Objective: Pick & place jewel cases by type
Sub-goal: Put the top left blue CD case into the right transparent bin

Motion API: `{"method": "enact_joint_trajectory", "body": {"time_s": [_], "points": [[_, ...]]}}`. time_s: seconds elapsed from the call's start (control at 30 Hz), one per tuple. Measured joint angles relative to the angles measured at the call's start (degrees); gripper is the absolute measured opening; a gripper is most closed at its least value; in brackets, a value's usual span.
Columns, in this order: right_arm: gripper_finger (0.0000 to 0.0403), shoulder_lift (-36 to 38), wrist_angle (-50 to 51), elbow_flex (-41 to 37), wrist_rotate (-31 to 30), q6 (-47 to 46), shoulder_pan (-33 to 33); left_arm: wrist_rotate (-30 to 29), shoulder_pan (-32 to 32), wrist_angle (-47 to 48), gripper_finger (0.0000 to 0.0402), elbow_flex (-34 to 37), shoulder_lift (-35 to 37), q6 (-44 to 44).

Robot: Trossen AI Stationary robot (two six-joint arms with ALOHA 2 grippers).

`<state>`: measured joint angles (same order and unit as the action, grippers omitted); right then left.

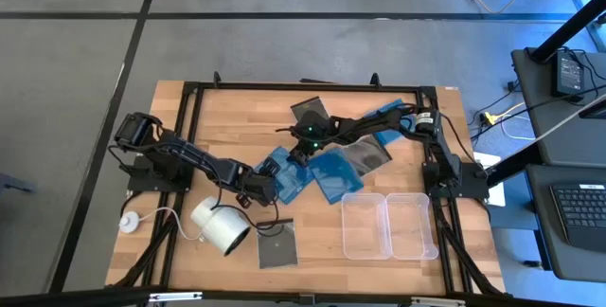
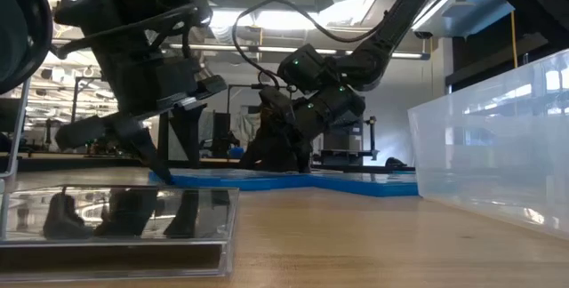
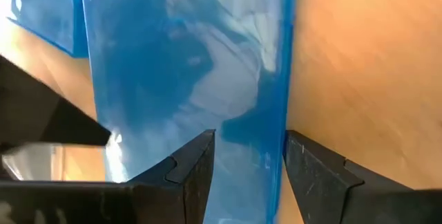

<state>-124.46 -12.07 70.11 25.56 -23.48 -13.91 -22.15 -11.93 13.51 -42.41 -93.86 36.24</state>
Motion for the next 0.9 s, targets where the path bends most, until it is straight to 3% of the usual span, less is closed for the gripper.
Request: {"method": "enact_joint_trajectory", "body": {"time_s": [0.47,0.6,0.9], "points": [[0.018,0.0,1.56,0.07,2.21,-0.03,-0.05,-8.81,-1.51,-3.34,0.0168,-0.02,-0.33,-0.79],[0.018,0.02,1.48,-0.01,3.1,0.94,-0.05,-9.05,-1.61,-3.32,0.0168,-0.02,-0.26,-1.35],[0.0179,-0.17,-2.37,-0.2,14.89,2.6,0.19,-8.45,-1.17,-3.43,0.0123,-0.22,0.07,-3.97]]}}
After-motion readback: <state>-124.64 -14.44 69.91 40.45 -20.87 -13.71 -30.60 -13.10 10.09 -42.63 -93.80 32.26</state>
